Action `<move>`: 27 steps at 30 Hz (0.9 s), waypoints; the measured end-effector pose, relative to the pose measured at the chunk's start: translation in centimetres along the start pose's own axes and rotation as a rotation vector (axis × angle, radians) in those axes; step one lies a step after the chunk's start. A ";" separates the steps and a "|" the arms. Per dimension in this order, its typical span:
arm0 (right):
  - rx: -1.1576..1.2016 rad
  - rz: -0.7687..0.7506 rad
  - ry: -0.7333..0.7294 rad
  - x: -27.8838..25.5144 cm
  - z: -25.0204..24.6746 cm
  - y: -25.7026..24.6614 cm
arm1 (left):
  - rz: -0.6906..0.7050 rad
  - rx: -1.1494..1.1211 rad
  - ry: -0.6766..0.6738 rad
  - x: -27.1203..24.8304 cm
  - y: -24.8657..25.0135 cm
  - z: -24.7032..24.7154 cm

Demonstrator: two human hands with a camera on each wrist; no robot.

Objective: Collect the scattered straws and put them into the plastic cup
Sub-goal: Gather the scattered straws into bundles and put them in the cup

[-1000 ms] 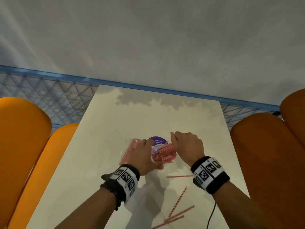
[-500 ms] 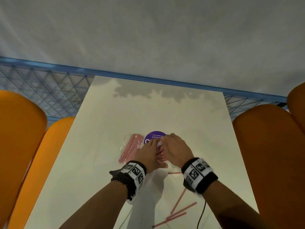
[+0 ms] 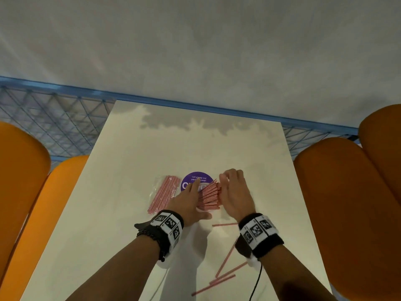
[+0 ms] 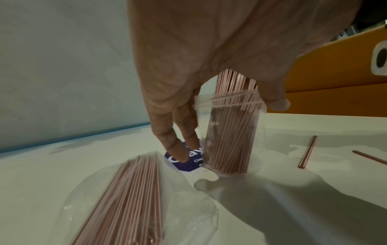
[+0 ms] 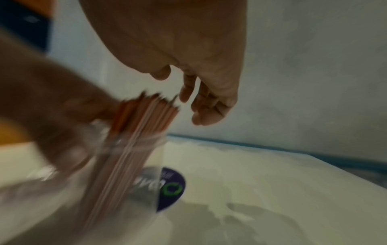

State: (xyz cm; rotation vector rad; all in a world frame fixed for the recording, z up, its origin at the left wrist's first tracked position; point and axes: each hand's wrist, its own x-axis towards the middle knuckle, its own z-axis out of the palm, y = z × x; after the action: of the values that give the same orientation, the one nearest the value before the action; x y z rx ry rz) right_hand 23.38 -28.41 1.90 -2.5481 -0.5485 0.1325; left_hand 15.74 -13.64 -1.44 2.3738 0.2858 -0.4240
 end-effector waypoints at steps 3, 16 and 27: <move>-0.081 0.183 -0.147 0.7 -2.2 5.0 | -0.027 -0.043 -0.045 -0.3 -0.5 -0.2; -0.140 -0.224 -0.584 -8.2 3.1 10.0 | 0.085 0.248 -0.239 -12.9 -0.7 11.4; -0.005 -0.155 -0.553 -16.8 2.5 10.5 | 0.083 0.266 0.056 -10.9 1.3 15.1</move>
State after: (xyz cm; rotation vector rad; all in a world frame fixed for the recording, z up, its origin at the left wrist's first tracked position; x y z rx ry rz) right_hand 11.29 -42.28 -5.87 -2.4491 -0.9464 0.7928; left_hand 2.72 -25.73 -7.16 2.6501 0.1639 -0.3759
